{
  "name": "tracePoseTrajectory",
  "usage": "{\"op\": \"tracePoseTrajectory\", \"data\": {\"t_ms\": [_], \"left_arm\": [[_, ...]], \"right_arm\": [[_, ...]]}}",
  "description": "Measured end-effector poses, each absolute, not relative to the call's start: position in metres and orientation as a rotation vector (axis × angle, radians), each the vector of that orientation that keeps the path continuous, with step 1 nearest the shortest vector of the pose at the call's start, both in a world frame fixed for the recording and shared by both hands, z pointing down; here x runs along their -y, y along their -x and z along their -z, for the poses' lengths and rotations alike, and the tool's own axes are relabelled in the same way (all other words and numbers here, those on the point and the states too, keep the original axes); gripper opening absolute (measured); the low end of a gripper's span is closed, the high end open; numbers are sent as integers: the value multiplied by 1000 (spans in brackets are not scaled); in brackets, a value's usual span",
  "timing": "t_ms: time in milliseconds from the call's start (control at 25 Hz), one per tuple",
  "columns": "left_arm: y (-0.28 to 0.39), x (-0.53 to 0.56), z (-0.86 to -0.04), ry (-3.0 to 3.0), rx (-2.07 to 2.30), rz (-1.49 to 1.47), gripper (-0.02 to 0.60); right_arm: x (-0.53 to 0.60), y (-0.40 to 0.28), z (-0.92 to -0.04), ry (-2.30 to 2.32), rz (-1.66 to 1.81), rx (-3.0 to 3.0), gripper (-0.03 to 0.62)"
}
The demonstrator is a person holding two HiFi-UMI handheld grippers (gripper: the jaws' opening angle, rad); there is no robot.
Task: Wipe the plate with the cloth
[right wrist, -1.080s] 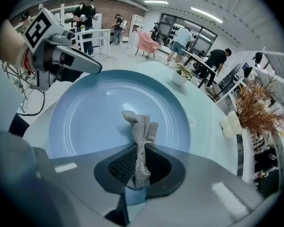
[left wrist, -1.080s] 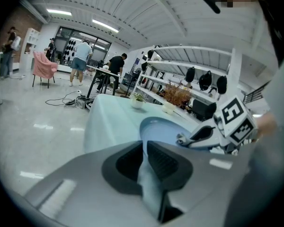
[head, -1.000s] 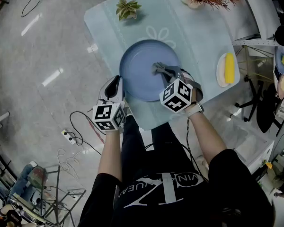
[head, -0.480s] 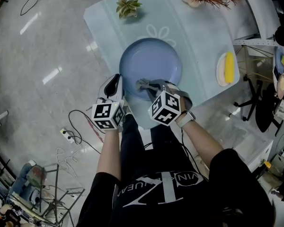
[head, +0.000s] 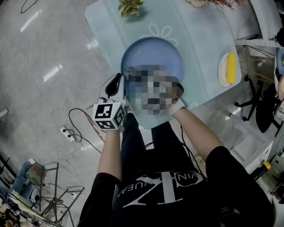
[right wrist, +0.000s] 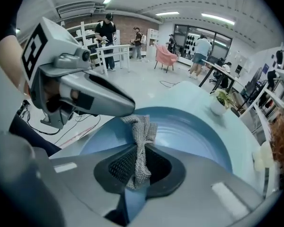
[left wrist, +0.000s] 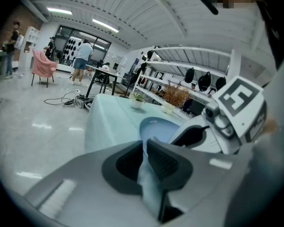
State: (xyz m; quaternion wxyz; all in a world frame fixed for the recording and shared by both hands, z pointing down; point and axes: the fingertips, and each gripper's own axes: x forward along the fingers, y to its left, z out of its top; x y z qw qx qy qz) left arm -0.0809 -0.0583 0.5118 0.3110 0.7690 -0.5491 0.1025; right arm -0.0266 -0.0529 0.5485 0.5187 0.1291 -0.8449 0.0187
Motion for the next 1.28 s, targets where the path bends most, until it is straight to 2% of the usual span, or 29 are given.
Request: {"op": "tracePoseTrajectory", "data": {"t_ms": [280, 680, 1000, 1280], "left_arm": [[81, 58, -512, -2032, 1450, -267, 0], [82, 60, -513, -2031, 1449, -268, 0], [82, 61, -514, -2035, 1448, -270, 0], [81, 60, -514, -2037, 1444, -271, 0]], "right_arm": [[107, 17, -547, -409, -3, 2009, 44], [151, -45, -549, -606, -18, 1902, 44], [137, -78, -550, -643, -15, 1845, 44], [98, -78, -551, -578, -16, 1852, 44]]}}
